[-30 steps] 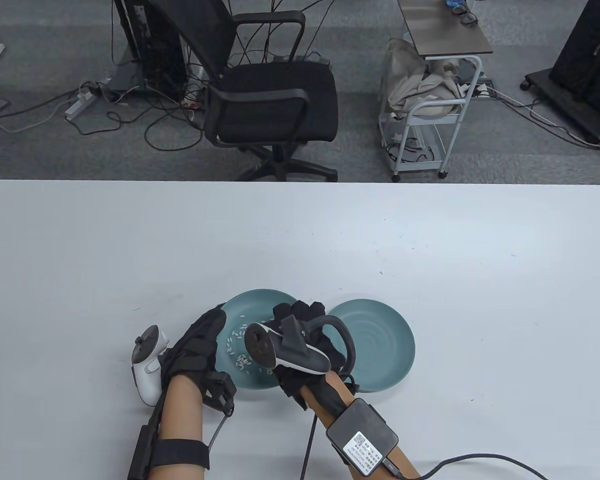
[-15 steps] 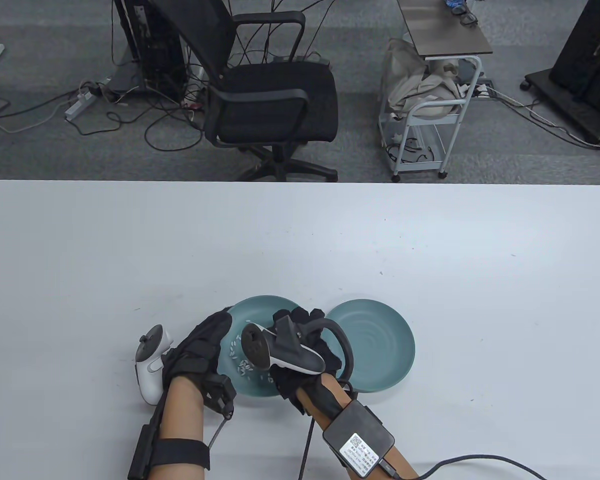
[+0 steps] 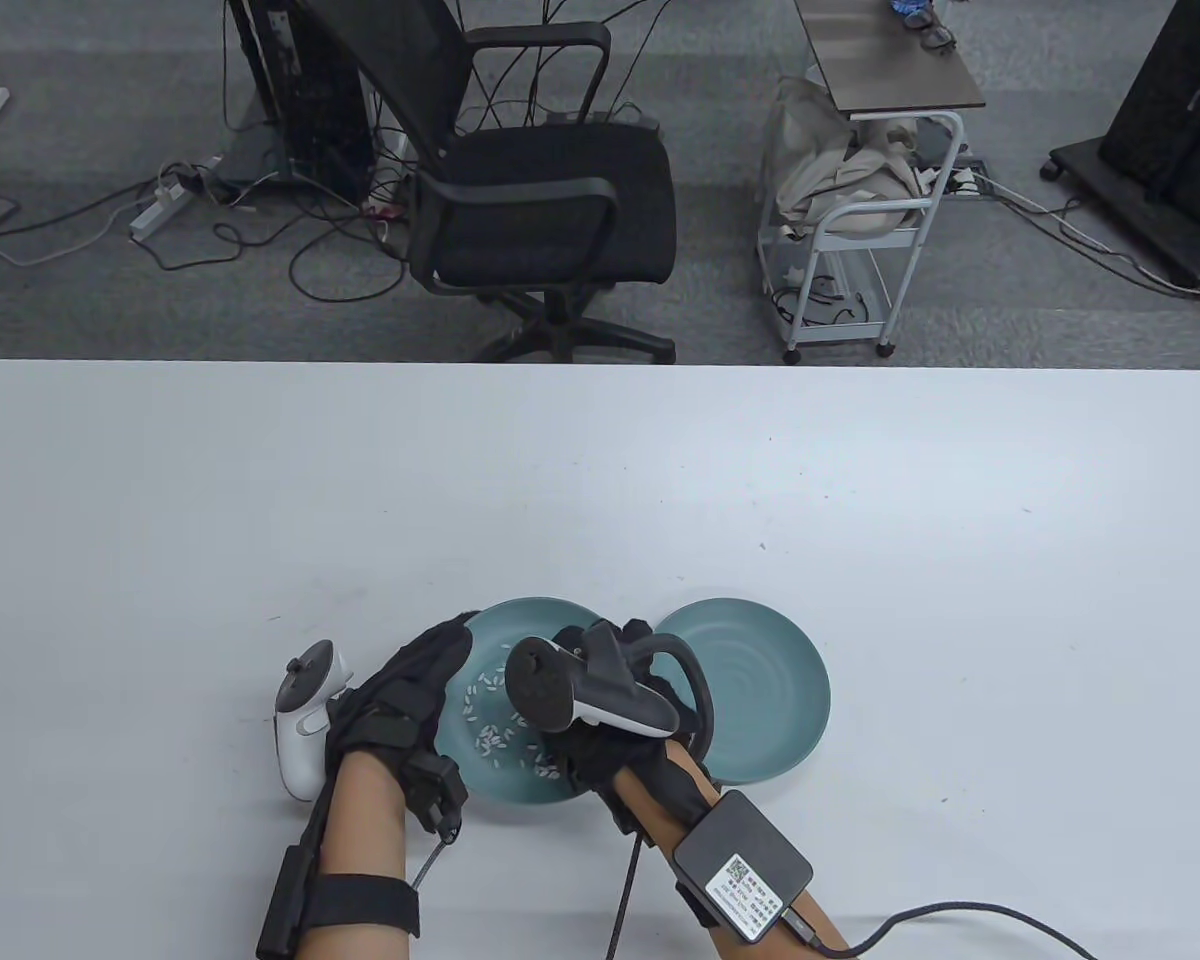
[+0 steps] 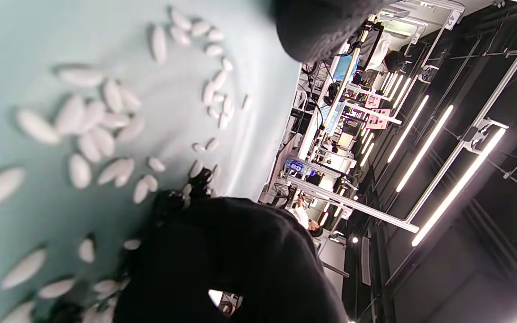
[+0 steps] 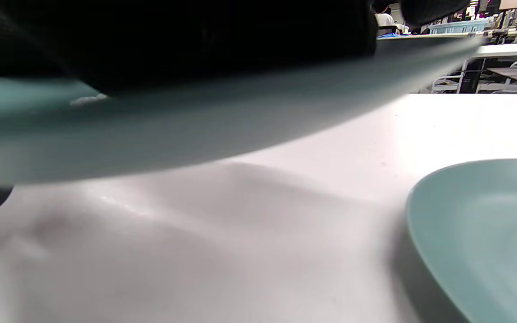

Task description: Pick coffee beans with hand pinch into plate

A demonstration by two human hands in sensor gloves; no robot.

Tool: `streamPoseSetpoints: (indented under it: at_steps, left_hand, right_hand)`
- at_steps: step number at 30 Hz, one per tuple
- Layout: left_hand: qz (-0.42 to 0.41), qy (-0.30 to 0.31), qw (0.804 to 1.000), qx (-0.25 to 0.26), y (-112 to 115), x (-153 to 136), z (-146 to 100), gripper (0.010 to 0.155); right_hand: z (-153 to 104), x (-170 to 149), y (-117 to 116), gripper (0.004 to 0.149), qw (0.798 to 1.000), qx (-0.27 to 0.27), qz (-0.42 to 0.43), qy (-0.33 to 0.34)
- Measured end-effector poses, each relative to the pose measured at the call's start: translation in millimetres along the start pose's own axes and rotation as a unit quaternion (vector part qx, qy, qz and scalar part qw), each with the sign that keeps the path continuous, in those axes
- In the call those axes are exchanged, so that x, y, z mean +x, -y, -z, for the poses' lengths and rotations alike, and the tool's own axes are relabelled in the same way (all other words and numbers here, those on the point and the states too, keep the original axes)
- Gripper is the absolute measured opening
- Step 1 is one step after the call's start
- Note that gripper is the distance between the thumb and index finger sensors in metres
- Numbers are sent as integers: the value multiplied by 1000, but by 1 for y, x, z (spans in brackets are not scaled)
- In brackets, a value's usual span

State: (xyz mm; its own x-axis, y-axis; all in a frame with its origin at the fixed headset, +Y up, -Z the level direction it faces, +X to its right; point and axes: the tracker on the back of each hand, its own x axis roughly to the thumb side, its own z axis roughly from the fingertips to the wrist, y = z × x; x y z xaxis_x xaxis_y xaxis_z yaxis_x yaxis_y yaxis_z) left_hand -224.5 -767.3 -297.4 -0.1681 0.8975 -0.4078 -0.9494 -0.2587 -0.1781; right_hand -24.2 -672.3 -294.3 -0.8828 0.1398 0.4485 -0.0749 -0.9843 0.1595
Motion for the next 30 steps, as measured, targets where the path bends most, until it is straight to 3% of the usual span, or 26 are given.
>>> streamPoseSetpoints:
  at_steps: [5, 9, 15, 18, 21, 24, 27, 30]
  left_hand:
    - [-12, 3, 1000, -21, 1, 0, 3, 53]
    - [18, 10, 1000, 7, -2, 3, 0, 52]
    - [-8, 0, 1000, -7, -4, -5, 6, 52]
    - [-7, 1, 1000, 6, -9, -2, 5, 52]
    - [0, 5, 1000, 19, -12, -1, 3, 52]
    - [-5, 7, 1000, 21, -12, 0, 2, 53]
    - [-3, 12, 1000, 27, -12, 1, 2, 53]
    - [-22, 8, 999, 27, -13, -5, 4, 54]
  right_hand:
    - [-3, -5, 9, 39, 999, -42, -22, 10]
    - [-12, -23, 34, 39, 996, -77, 38, -1]
    - [-27, -92, 57, 39, 982, -118, 122, -79]
    - [-28, -129, 41, 39, 973, -114, 153, -126]
    - [-22, -146, 8, 39, 977, -100, 113, -148]
    - [-17, -146, -17, 39, 983, -53, 49, -168]
    - [-14, -136, -28, 39, 985, -24, -12, -169]
    - [-14, -132, -33, 38, 986, -24, -1, -168]
